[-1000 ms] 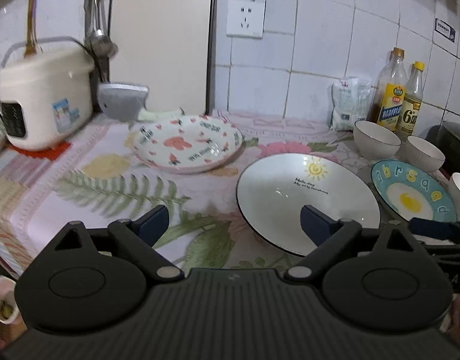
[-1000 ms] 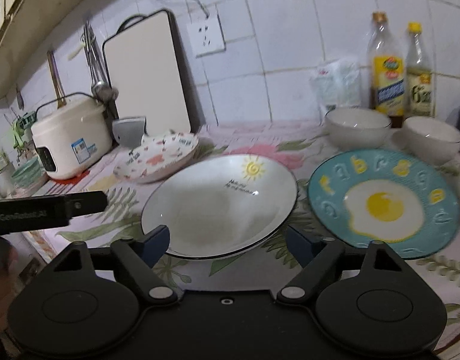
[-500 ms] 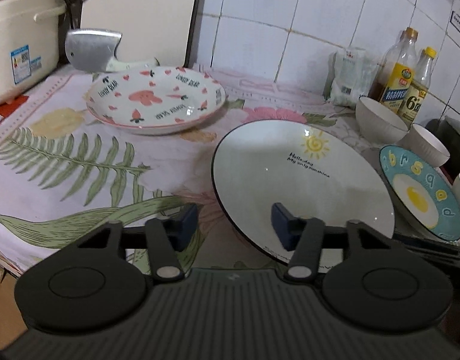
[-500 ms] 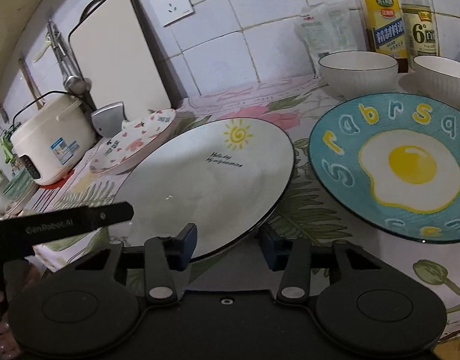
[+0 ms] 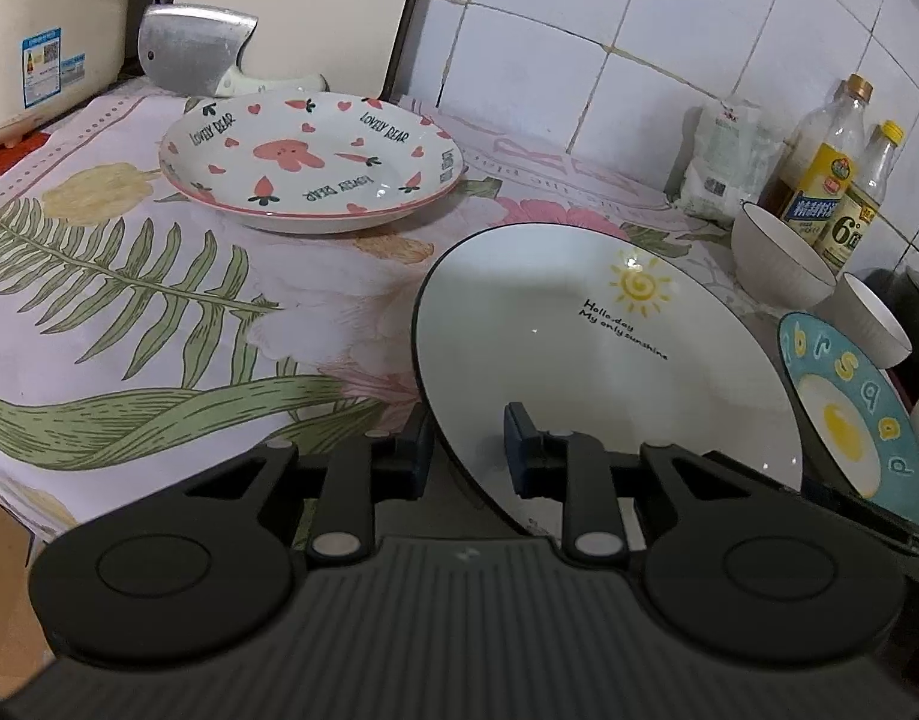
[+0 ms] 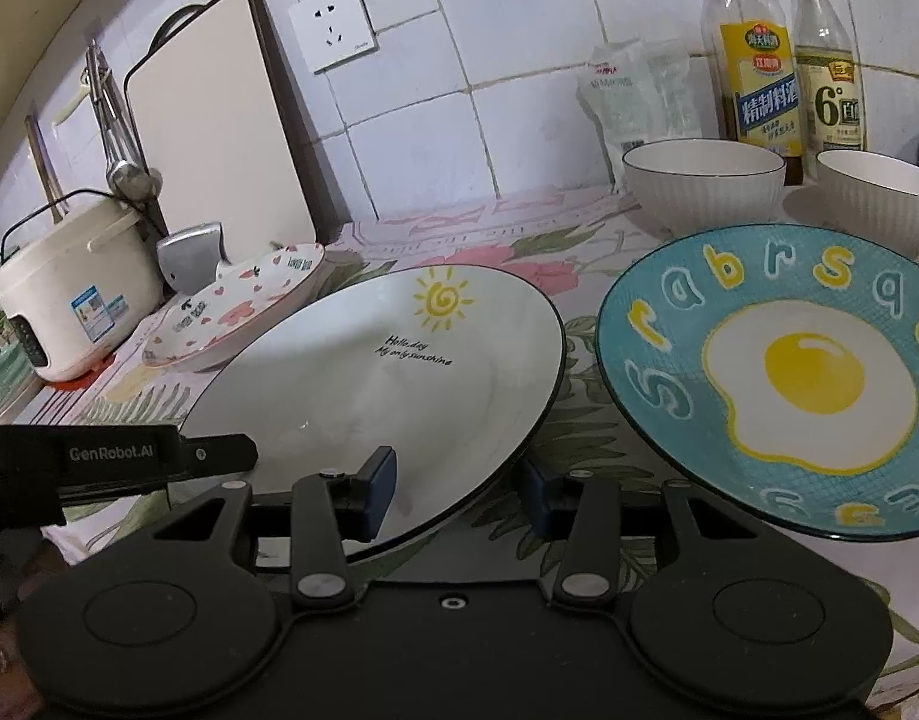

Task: Organize plates and bowls

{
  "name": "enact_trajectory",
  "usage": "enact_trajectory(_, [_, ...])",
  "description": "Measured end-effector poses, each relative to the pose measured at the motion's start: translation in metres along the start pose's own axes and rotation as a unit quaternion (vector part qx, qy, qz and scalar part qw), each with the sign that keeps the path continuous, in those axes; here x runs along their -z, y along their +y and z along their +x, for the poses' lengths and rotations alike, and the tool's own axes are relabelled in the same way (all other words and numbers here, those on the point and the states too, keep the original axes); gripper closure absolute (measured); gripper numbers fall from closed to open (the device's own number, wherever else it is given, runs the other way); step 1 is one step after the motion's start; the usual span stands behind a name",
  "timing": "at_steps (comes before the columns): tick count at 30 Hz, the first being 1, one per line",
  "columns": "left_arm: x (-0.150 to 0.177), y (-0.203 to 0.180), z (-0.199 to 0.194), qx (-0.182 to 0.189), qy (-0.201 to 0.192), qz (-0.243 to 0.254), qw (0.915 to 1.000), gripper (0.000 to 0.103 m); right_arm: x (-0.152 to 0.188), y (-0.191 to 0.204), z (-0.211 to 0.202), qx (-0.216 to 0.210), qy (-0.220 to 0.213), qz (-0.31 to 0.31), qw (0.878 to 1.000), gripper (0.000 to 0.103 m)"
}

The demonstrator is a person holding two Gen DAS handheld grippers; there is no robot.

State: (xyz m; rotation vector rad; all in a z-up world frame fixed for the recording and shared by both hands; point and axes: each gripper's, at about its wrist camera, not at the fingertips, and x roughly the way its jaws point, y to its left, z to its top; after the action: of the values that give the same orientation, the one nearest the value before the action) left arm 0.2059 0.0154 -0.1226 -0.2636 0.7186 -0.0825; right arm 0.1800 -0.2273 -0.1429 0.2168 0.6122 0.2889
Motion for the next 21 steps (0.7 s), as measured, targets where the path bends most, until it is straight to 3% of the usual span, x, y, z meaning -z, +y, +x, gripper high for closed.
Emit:
enact_trajectory(5, [0.008,-0.010,-0.003,-0.021,-0.026,0.028,0.9990,0.079,-0.001,0.001,0.000,0.024,-0.011,0.000,1.000,0.068])
enact_trajectory(15, [-0.002,-0.007,-0.013,-0.014,-0.028,0.023,0.9993,0.079,-0.016,0.007,-0.006,0.019,-0.010,-0.018,1.000,0.069])
enact_trajectory(21, [-0.038,-0.010,-0.013,0.004,-0.032,0.036,0.9988,0.079,-0.045,0.011,-0.006,0.017,-0.032,-0.021,0.999,0.069])
